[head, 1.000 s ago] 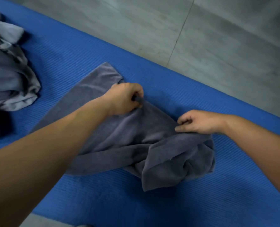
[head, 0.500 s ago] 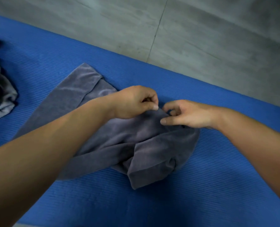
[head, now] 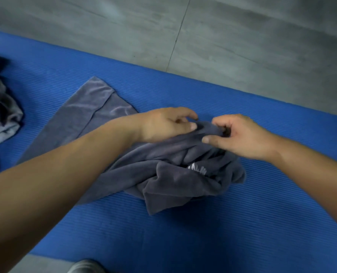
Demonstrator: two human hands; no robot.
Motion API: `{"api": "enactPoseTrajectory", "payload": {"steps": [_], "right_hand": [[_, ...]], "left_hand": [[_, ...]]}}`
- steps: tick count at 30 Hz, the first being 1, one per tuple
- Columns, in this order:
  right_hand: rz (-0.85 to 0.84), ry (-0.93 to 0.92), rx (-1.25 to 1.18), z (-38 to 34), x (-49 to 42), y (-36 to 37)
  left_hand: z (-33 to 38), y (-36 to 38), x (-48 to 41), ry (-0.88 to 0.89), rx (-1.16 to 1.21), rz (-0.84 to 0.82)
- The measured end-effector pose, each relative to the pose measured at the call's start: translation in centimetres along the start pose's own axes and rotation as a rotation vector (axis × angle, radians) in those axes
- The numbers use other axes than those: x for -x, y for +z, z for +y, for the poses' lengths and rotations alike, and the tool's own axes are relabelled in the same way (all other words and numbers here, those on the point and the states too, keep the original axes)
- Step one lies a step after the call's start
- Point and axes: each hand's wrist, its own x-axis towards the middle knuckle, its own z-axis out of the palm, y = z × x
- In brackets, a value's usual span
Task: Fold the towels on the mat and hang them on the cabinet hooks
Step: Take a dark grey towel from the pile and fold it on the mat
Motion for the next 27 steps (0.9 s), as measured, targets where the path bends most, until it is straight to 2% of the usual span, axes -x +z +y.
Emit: {"api": "enactPoseTrajectory", "payload": {"steps": [2,5,8,10,11,13,15,17,21,25,27], "right_hand": [[0.057,-0.033,-0.11,-0.4,0.4,-0.5],[0.024,0.003,-0.106,-0.1,0.9,-2.1],[-0.232,0.159,-0.05,1.1,2.2,-4.0],[-0.375,0.193,0.133,2.4,3.1,-4.3],[-0.408,0.209,0.184,3.0,3.8,-4.3],[-0.364,0.221,0.117,4.3,5.0,-4.4],[-0.216,0.22,-0.036,5.4,6.4,-4.9],[-0.081,0.197,-0.194,6.0,7.6,-5.3],[-0.006,0.121,-0.394,6.7,9.5,-5.7],[0.08,0.192,-0.605,9.2,12.3,-6.4],[0.074,0.272,-0.575,10.8,14.0,-6.4]], "left_hand": [[1.2,0.6,-0.5,0.06,-0.043,-0.008],[1.8,0.3,-0.7,0.153,-0.022,0.22],[2.0,-0.6,-0.5,0.223,-0.05,0.363],[2.0,-1.0,-0.2,0.235,-0.084,0.385],[2.0,-1.3,-0.2,0.229,-0.099,0.379],[2.0,-2.0,0.2,0.182,-0.211,0.279],[2.8,-1.8,-0.2,0.1,-0.405,0.092],[4.6,0.0,-1.7,0.05,-0.453,-0.036],[10.3,7.3,-6.8,0.077,-0.236,-0.154],[12.9,10.4,-9.9,0.1,-0.074,-0.136],[13.1,10.7,-10.2,0.067,0.058,-0.132]]}}
